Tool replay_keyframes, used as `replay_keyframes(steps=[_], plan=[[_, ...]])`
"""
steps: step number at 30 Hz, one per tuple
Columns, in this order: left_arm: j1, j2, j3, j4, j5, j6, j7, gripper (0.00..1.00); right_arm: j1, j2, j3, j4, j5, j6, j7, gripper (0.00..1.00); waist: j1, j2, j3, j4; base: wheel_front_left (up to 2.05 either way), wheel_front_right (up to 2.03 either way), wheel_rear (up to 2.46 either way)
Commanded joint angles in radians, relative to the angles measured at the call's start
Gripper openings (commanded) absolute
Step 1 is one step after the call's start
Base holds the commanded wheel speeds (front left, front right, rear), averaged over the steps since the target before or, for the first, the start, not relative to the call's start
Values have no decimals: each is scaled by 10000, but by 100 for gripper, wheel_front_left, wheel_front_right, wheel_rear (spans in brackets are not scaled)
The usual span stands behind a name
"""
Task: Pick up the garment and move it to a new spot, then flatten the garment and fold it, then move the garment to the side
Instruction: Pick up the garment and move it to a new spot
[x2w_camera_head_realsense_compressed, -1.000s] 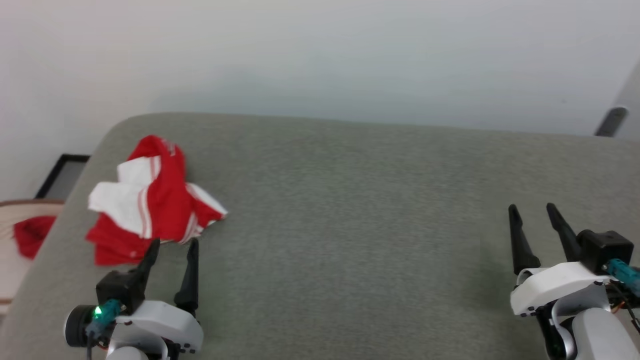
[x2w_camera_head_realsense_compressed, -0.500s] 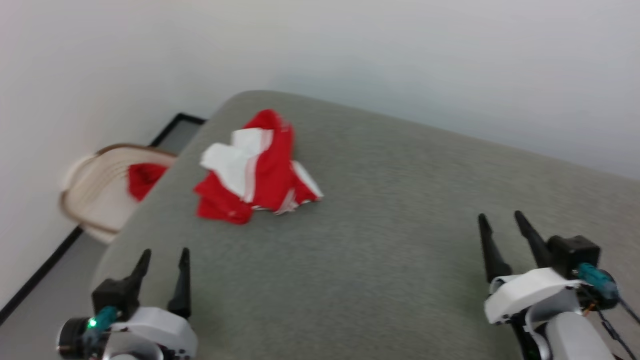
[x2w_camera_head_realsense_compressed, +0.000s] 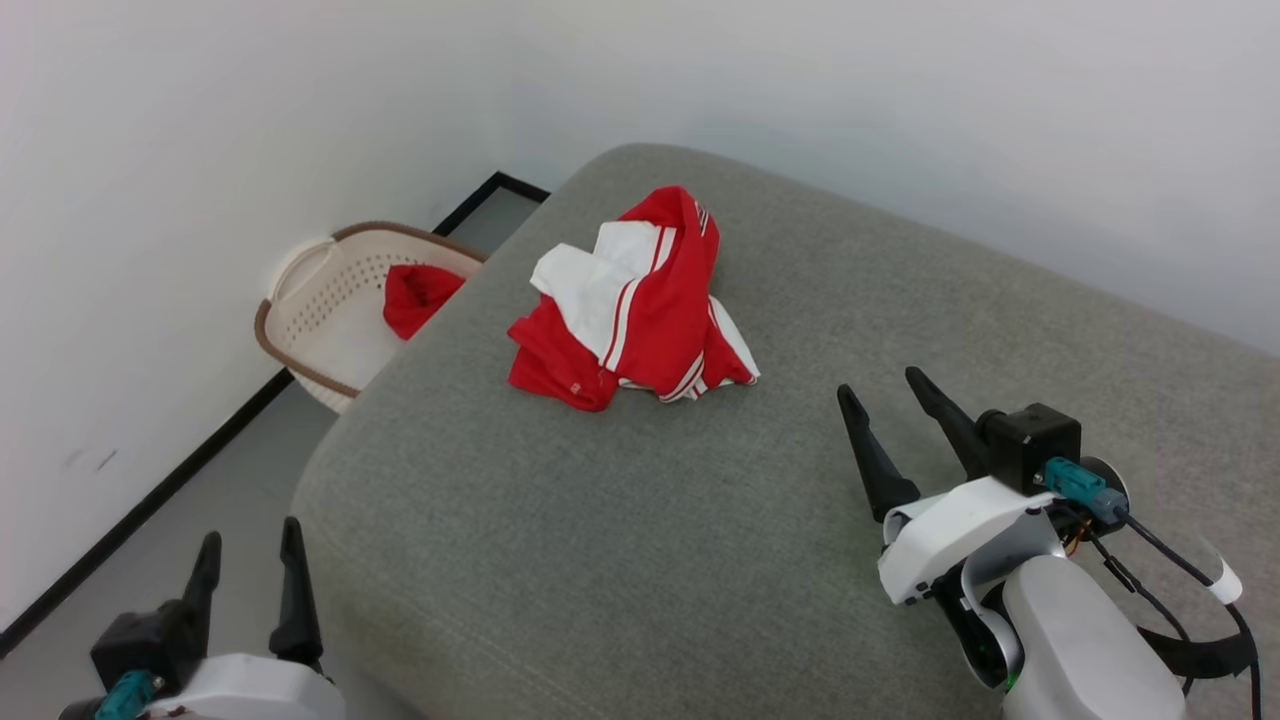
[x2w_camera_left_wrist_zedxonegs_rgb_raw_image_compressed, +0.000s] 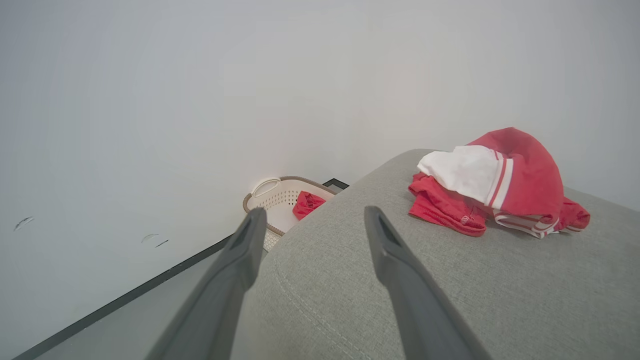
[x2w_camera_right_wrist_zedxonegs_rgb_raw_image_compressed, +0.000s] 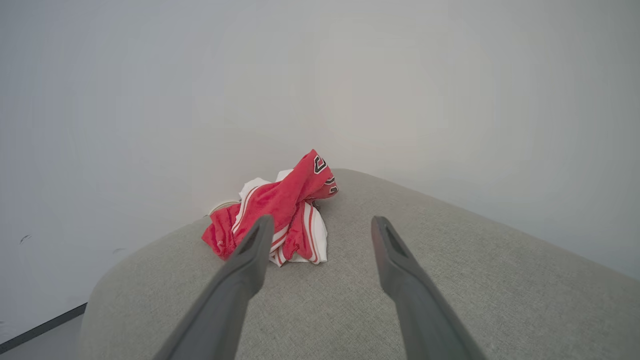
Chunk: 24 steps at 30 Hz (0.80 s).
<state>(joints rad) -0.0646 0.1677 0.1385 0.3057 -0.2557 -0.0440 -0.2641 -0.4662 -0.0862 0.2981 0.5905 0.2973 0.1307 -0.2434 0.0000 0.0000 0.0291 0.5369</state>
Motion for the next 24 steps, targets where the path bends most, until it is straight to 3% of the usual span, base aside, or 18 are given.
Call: replay_keyframes(steps=[1, 7, 11, 14, 19, 24], plan=[[-23, -12, 40, -53, -72, -65, -4, 100, -183, -73, 117, 116, 138, 1, -75, 100, 0, 0, 121, 64, 0, 0, 0], [-702, 126, -473, 291, 119, -362, 78, 100, -34, -232, -183, 181, 438, 1, -165, 100, 0, 0, 286, -20, 0, 0, 0], [-2086, 318, -1309, 894, 222, -675, 424, 100, 281, -461, -647, -169, 138, 1, -194, 100, 0, 0, 579, -172, 0, 0, 0], [-3342, 705, -1733, 1271, 205, -789, 624, 100, 20, -447, -739, -626, -188, 2, -163, 100, 0, 0, 1265, -967, 0, 0, 0], [-5954, 1008, -2471, 1853, -727, -878, 1157, 100, -420, -536, -781, -1434, -497, 2, 116, 100, 0, 0, 2558, -2102, 0, 0, 0], [-8069, 1840, -3701, 3168, -1871, -859, 2217, 100, -743, -355, -505, -1926, -510, 2, 200, 100, 0, 0, 3280, -3125, 0, 0, 0]])
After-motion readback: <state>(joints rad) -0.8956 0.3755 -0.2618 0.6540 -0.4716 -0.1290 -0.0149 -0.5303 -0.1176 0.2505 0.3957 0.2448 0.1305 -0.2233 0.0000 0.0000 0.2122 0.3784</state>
